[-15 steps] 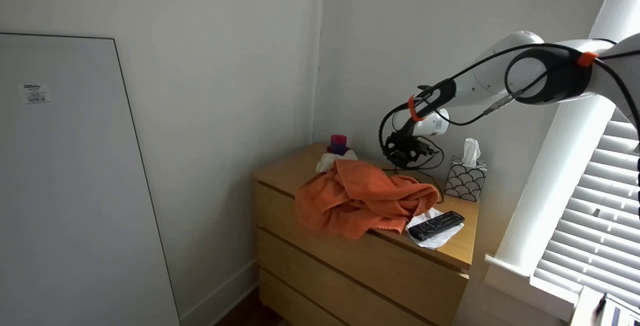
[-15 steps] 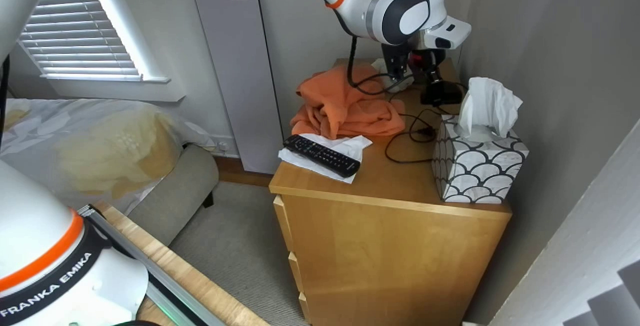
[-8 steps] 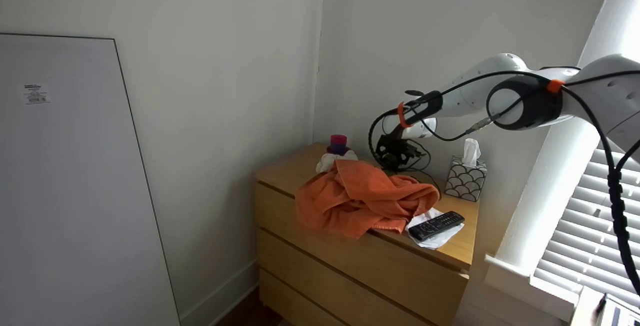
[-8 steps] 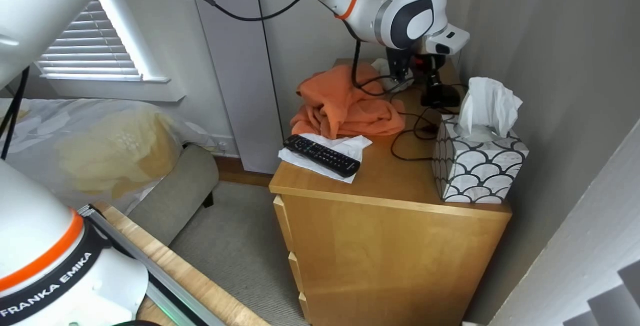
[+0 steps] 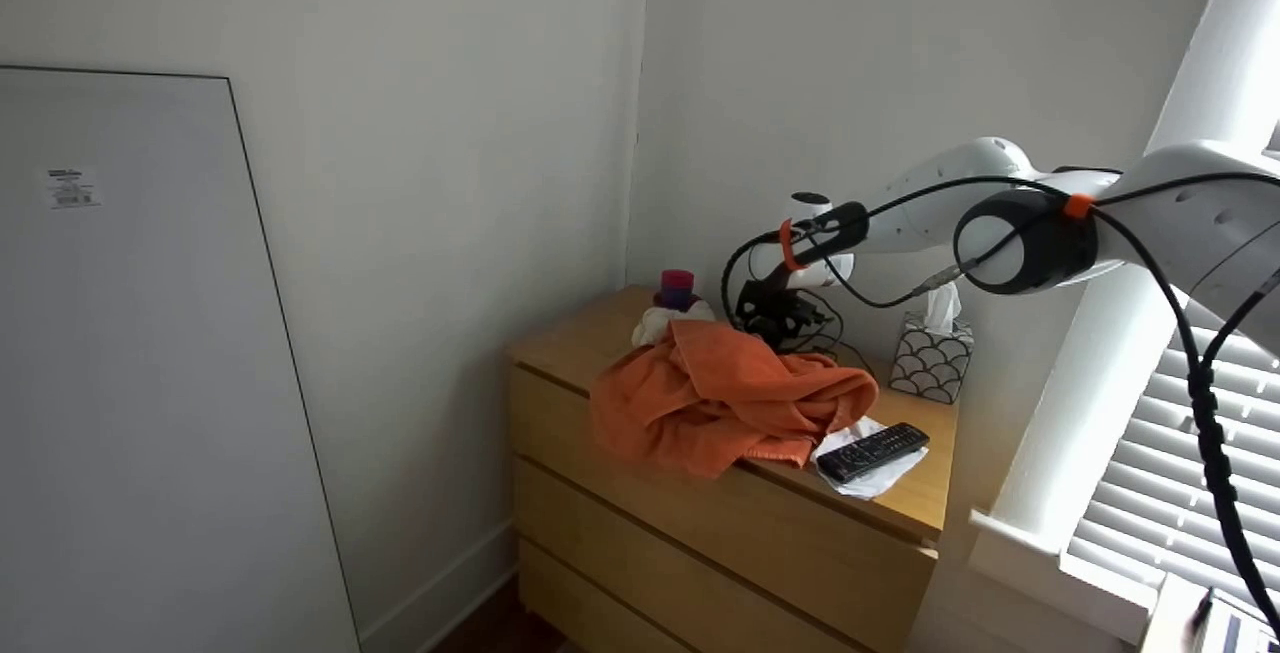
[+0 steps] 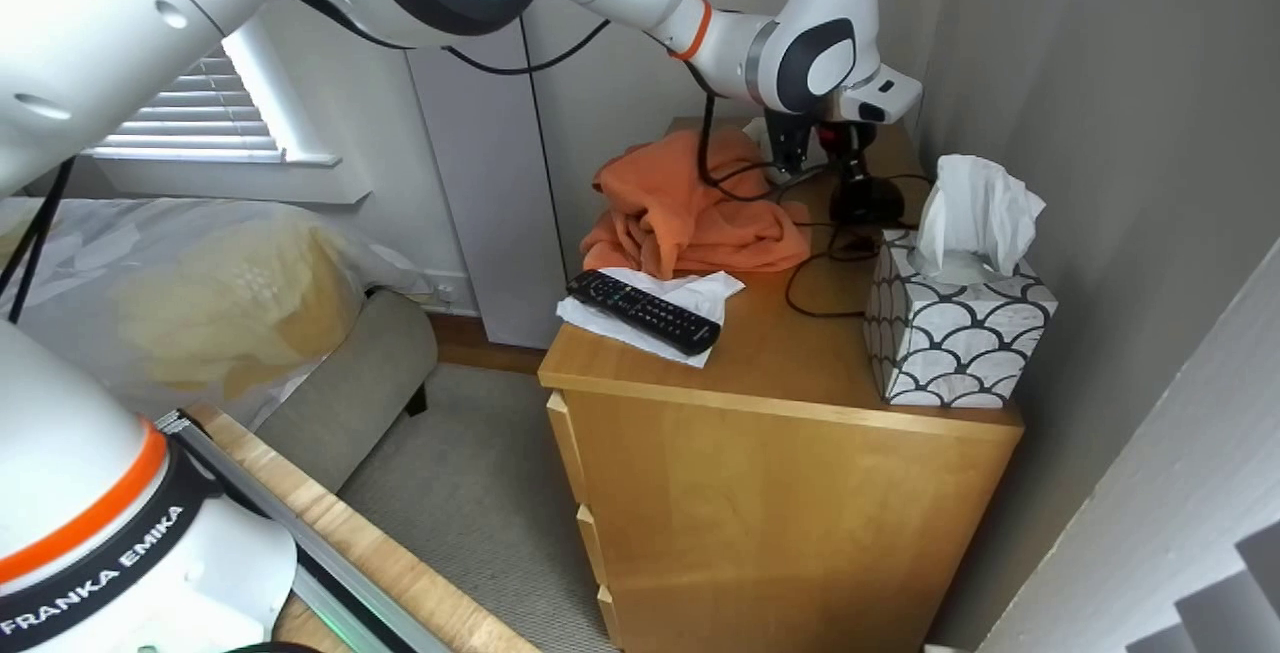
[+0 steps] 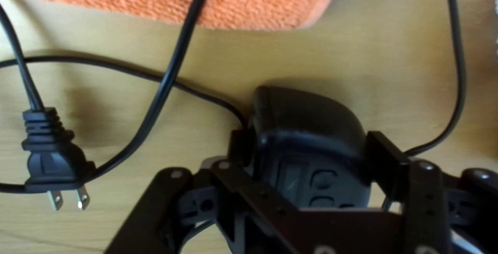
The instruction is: Move the black object to the left
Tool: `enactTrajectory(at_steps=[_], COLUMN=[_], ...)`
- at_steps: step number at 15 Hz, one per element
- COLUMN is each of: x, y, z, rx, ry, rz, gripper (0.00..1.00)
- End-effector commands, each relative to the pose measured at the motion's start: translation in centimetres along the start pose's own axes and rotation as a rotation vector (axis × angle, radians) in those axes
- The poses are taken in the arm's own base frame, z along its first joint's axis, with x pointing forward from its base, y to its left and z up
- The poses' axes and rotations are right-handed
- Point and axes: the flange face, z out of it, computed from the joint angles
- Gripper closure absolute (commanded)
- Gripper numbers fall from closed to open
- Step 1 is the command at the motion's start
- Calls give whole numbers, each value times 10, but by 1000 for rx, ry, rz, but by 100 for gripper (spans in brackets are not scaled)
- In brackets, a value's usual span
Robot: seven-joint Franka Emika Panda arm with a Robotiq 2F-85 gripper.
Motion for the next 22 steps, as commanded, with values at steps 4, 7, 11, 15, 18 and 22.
enactTrajectory(at_steps=[4,7,11,15,18,22], x=[-4,-7,-1,-10,-27,-53], y=[-8,-10,-15,-14,-14,-5], z=[9,-6,-42,-87,-117,-150], rx=[-23,-49,-13,6,24,7], ry=[-50,-89,-95,-163,-179,-211], rz=[-15,-2,-20,-164,-326,-531], gripper=[5,0,0,0,0,0])
